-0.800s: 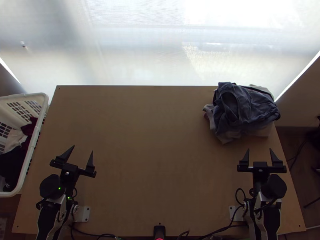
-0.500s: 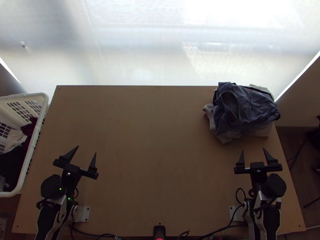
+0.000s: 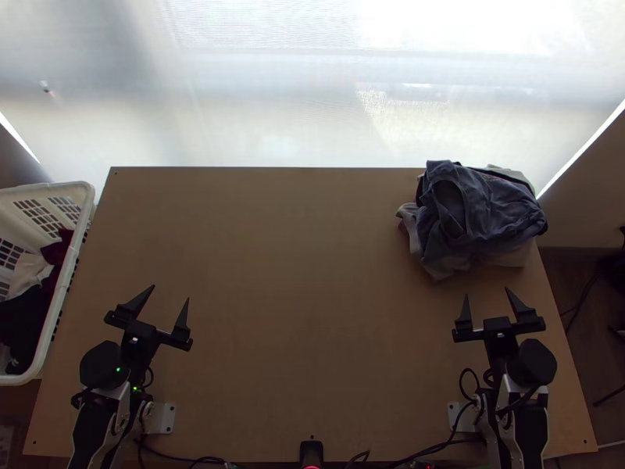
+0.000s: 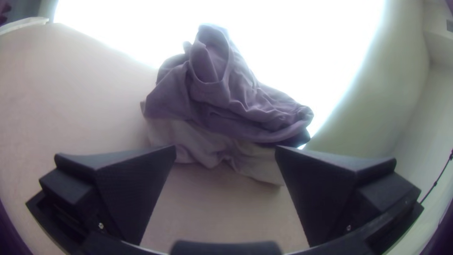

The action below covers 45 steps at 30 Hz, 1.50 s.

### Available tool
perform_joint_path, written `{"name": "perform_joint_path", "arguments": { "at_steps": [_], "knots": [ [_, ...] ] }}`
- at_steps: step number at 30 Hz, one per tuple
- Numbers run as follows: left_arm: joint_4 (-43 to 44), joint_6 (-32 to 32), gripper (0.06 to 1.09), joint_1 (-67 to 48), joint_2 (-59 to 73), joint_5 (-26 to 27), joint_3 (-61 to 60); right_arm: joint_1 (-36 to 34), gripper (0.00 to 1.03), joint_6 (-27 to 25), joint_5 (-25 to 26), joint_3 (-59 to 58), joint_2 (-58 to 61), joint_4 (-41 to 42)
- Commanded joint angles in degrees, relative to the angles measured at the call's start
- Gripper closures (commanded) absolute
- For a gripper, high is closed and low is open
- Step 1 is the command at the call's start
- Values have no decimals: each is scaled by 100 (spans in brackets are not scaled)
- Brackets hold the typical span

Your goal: Fold the t-shirt

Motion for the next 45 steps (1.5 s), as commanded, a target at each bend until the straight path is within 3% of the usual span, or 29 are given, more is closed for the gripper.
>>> {"name": "perform_joint_path", "arguments": {
  "at_steps": [1,5,10,19,28,32,37,40,42,45],
  "knots": [
    [-3,-4,10,-26,1,3,1,123,5,-26,-58,8,-10,6],
    [-3,-4,10,-79,1,12,1,316,5,0,-75,-1,8,6],
    [-3,-4,10,-79,1,12,1,-35,5,44,-216,-1,25,-55],
    [14,155,10,-914,-8,153,1,378,5,-53,-348,-9,113,-73],
    [480,726,10,334,194,197,537,360,5,141,-110,474,535,516],
    [876,410,10,1125,1539,197,1337,413,5,176,171,1098,1300,455],
    [515,-232,11,3146,3675,188,3077,430,5,483,382,2953,2847,-512],
    [5,-153,14,4614,4765,601,3974,439,5,1028,408,4526,3831,-1708],
    [-214,-144,15,5722,5635,1207,4739,474,5,1301,408,5458,4253,-2296],
    [-996,207,17,6618,7173,1225,6171,791,5,1758,417,6723,4859,-3342]
  ]
}}
